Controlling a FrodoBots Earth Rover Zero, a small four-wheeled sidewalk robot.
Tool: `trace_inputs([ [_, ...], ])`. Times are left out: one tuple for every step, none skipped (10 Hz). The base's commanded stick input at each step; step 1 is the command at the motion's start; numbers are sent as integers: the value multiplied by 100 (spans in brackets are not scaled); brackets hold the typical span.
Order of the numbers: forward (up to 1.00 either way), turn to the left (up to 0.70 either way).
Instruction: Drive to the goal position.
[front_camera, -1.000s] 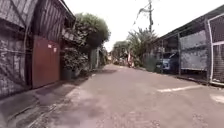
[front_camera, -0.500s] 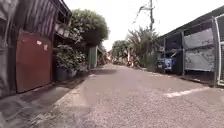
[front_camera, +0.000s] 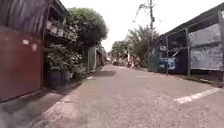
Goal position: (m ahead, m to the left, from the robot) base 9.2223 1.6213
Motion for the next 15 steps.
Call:
trace_inputs([
  [70, 0],
  [70, 0],
  [70, 0],
  [70, 0],
  [70, 0],
  [70, 0],
  [70, 0],
  [70, 0],
  [70, 0],
  [70, 0],
  [70, 0],
  [70, 0],
  [70, 0],
  [70, 0],
  [70, 0],
])
